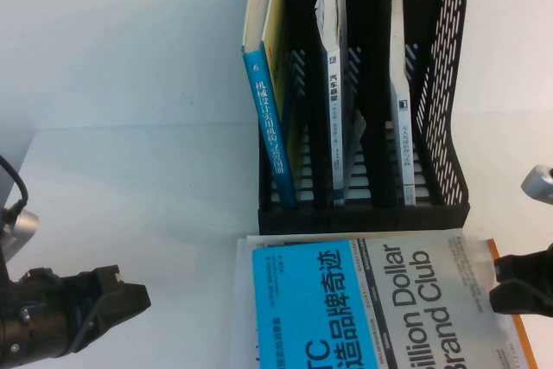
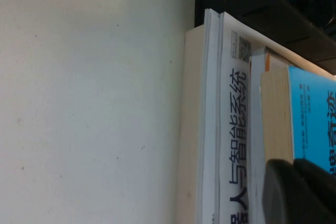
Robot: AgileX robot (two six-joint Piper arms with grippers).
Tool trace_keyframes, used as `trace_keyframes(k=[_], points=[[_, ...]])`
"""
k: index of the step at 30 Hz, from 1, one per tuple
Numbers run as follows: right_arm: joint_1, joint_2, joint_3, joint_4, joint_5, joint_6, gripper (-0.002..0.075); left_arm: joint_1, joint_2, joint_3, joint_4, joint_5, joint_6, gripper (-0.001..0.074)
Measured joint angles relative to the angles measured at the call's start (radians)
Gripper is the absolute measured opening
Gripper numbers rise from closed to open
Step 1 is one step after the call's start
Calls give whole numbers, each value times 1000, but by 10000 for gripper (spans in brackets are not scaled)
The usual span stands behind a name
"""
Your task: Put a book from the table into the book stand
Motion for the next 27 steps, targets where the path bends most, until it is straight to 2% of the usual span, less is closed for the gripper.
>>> trace_keyframes(k=[7, 27], points=[[0, 32, 0, 123, 42, -96, -3, 0, 1, 0, 0, -2, 4, -2], [0, 91, -7, 225, 110, -175, -3, 0, 92, -1, -9, -4, -18, -2]])
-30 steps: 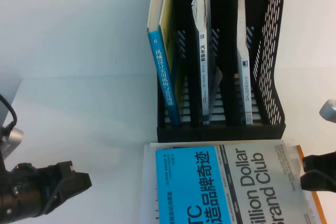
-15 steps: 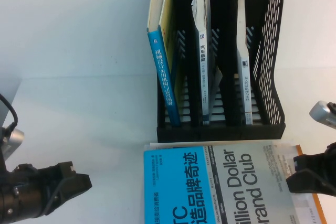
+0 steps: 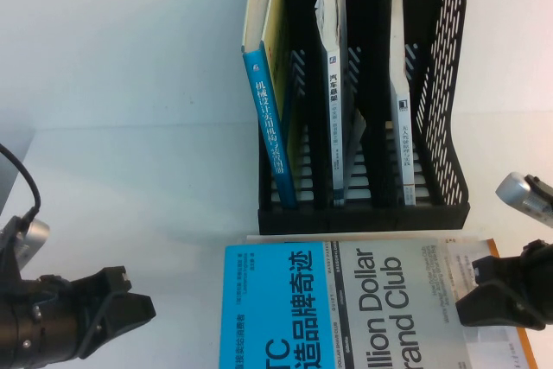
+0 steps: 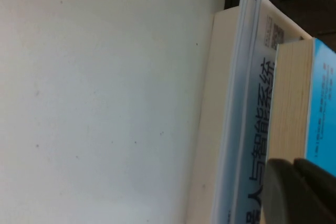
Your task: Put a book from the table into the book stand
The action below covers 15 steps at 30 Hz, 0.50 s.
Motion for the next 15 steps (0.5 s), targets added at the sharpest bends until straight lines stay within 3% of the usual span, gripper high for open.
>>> trace_keyframes(k=[4, 7, 15], points=[[0, 13, 0, 31, 9, -29, -3, 0, 32, 0, -43, 22, -11, 5], [0, 21, 0, 42, 13, -38, -3, 0, 70, 0, -96, 67, -11, 66], [0, 28, -2, 49, 24, -56, -3, 0, 232, -1, -173, 218, 107, 474]])
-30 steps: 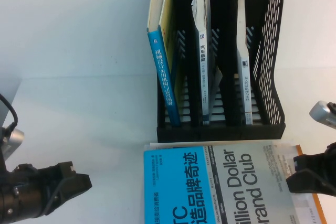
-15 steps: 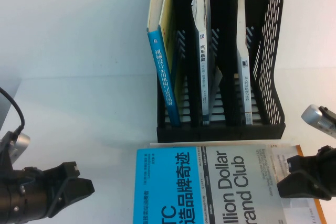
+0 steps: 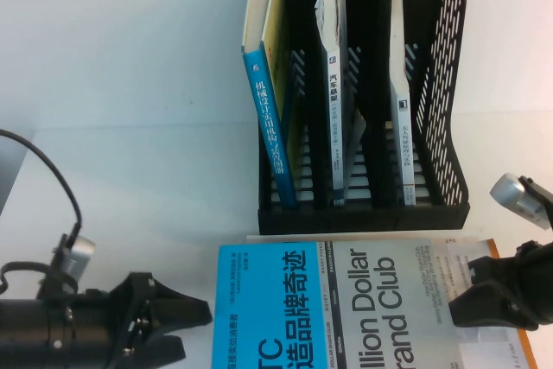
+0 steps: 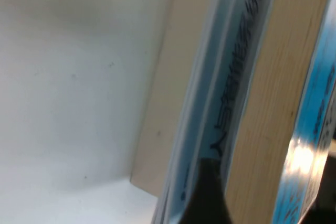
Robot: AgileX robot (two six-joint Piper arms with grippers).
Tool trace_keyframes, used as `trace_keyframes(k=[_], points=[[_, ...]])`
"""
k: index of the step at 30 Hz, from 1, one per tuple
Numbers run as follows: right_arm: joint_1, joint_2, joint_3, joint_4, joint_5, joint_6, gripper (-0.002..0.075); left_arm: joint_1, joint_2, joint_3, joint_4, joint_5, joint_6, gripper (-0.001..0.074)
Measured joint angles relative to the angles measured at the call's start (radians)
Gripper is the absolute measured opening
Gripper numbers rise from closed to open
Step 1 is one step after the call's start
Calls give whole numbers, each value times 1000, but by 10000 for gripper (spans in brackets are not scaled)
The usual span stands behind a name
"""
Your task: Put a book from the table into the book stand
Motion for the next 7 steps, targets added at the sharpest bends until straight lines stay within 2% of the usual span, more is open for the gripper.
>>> trace_keyframes(k=[3, 7], points=[[0, 0, 0, 0, 0, -8, -3, 0, 63, 0, -28, 53, 164, 523], [0, 0, 0, 0, 0, -8, -3, 0, 132, -2, -62, 71, 328, 539]])
